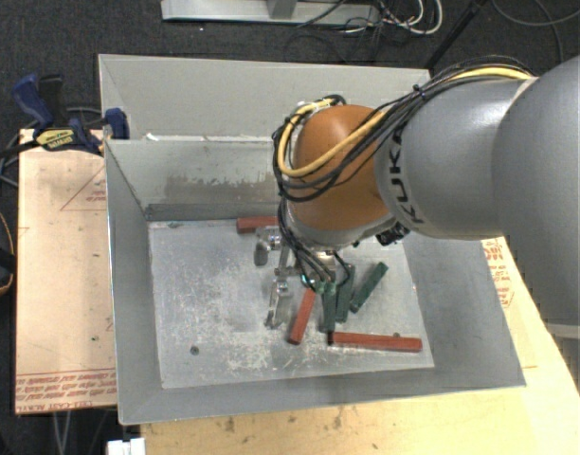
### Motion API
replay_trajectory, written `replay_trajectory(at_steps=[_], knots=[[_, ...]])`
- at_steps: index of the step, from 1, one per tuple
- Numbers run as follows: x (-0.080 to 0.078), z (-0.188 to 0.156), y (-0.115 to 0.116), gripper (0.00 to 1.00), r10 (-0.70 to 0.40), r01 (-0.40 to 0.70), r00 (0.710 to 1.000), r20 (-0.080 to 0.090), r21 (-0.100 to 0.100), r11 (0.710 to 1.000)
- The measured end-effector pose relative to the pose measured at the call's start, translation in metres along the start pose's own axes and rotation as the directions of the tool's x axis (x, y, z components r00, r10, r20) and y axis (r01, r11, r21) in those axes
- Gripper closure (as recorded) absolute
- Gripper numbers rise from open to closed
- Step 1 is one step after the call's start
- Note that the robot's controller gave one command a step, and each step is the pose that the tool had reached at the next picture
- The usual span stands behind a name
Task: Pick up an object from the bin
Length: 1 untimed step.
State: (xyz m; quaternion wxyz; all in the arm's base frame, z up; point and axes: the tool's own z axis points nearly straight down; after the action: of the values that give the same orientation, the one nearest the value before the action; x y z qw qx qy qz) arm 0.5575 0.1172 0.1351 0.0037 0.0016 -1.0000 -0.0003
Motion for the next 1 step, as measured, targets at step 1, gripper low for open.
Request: replay_trajectory(at_steps=[1], knots=[[-0.0021,-0.0039,-0.0006,0.0,0.003,-0.003,1.0,0.007,-0.001,1.0]])
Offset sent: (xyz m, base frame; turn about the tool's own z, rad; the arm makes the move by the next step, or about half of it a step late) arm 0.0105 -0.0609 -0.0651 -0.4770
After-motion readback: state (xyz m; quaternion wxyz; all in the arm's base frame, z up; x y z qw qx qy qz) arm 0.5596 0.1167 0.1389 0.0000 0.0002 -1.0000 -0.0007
